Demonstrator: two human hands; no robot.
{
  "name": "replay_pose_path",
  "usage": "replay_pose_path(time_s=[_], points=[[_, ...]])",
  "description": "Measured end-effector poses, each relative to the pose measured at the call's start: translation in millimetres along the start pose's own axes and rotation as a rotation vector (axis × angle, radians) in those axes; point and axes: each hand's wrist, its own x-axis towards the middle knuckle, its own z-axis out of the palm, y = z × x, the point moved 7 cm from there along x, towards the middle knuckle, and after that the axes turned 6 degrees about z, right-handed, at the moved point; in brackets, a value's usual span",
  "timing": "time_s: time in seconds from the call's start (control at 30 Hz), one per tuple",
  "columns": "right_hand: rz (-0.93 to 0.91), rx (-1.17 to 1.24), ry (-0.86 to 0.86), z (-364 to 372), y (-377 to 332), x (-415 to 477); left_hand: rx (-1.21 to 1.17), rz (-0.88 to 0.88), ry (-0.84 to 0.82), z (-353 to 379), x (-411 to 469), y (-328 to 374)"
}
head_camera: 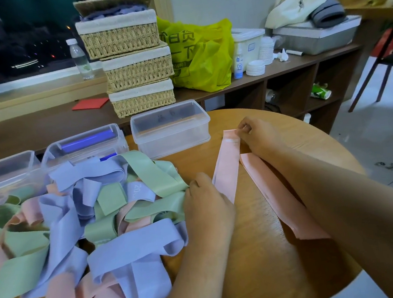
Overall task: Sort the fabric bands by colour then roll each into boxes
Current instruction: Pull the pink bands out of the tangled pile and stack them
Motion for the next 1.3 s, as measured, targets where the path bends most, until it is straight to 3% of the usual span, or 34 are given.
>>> replay_pose_path(time_s=[0.1,0.23,0.37,0.47,0.57,0.67,0.77,0.9,1.03,1.17,1.3], points=[[0.019,0.125,-0.084,-12.2,-5.2,-12.7,0.015,0.032,-0.025,0.0,-0.1,-0.6],[-0.137,0.033,-0.372,-19.9,-9.4,-43.8,0.020,0.007,-0.068,1.4,0.1,-2.9],[-0.195,-0.100,-0.361,-35.1,-8.8,-65.0,0.063,-0.024,-0.108,1.7,-0.5,-2.2],[-0.165,0.220,-0.407,-57.9,-26.7,-84.9,0.072,0.063,-0.050,-1.1,-2.6,2.2],[-0.246,0.499,-0.427,-94.7,-67.4,-102.8,-0.241,0.176,0.052,-12.1,-5.6,13.3],[-0.298,0.741,-0.435,-116.7,-102.5,-103.7,-0.886,0.040,-0.279,3.0,-9.4,25.9],[-0.210,0.887,-0.323,-118.3,-111.8,-79.5,-1.083,-0.036,-0.421,11.3,-10.4,29.3],[0.039,0.964,-0.120,-91.7,-80.3,-26.9,-1.073,-0.027,-0.359,5.1,-9.1,26.9],[0.237,0.799,-0.080,-44.1,-38.6,4.6,-0.940,-0.123,-0.347,9.5,-12.9,19.0],[0.279,0.636,-0.082,-14.7,-22.9,8.3,-0.486,0.018,-0.099,-7.0,-7.0,8.6],[0.252,0.451,-0.043,-3.5,-17.6,7.5,-0.310,0.050,-0.045,-9.5,-4.2,8.0]])
